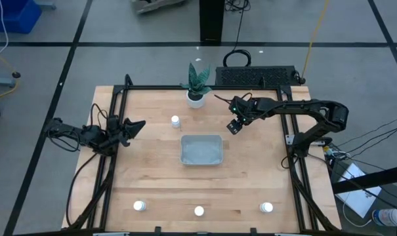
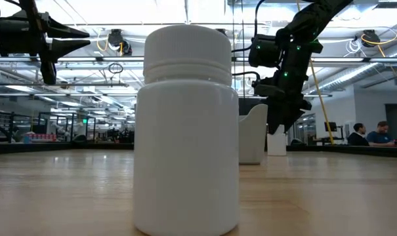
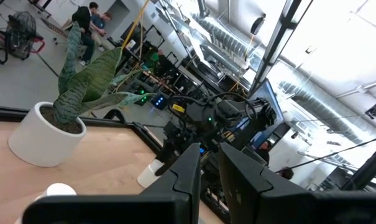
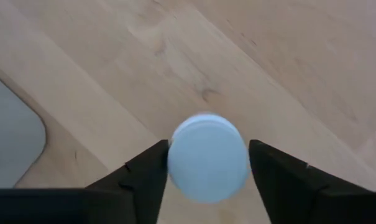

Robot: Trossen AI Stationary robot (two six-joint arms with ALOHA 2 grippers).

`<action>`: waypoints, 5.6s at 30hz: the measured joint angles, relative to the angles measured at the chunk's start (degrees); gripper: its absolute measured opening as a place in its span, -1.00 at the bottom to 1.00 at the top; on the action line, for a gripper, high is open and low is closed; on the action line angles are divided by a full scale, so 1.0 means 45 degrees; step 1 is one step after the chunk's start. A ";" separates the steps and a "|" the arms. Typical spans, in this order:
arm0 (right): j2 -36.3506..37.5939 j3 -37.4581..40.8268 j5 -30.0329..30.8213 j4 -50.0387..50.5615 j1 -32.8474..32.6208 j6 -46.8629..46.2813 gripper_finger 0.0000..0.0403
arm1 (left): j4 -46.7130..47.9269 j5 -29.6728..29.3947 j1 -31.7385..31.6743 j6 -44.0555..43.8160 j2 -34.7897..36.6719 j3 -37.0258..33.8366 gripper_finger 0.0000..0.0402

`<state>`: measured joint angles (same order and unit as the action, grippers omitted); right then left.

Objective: Pick and place pill bottles into a basket
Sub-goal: Put the white pill bottle into the gray bin

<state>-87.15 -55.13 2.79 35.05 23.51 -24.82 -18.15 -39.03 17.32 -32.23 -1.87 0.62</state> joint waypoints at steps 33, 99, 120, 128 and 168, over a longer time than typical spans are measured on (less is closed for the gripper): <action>0.5103 -0.0306 -0.1716 -0.8286 -0.1996 -0.3325 -0.26 | -0.0034 -0.0018 0.0000 0.0092 0.0005 0.0000 -0.69; -0.4116 -0.6309 0.0369 0.2200 -0.5720 0.1734 0.28 | -0.0016 0.0035 0.0005 0.0088 0.0000 -0.0004 -0.69; 0.3827 -0.0097 -0.1608 -0.4080 -0.5265 0.1062 -0.94 | -0.0030 -0.0018 0.0005 0.0471 0.0005 0.0000 -0.69; 0.8489 0.5500 -0.2496 -0.5289 -0.5406 -0.1234 -0.96 | -0.0104 -0.0021 0.0002 0.0081 0.0005 -0.0002 -0.69; 1.6500 1.2031 0.1379 -1.0346 -0.6018 0.2011 -0.97 | -0.3508 -0.2028 -0.0443 -0.0322 -0.0266 0.0000 -0.43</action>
<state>-12.91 -0.99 8.99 -11.51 -3.57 -15.77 -33.93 -48.16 15.33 -33.68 -3.07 0.62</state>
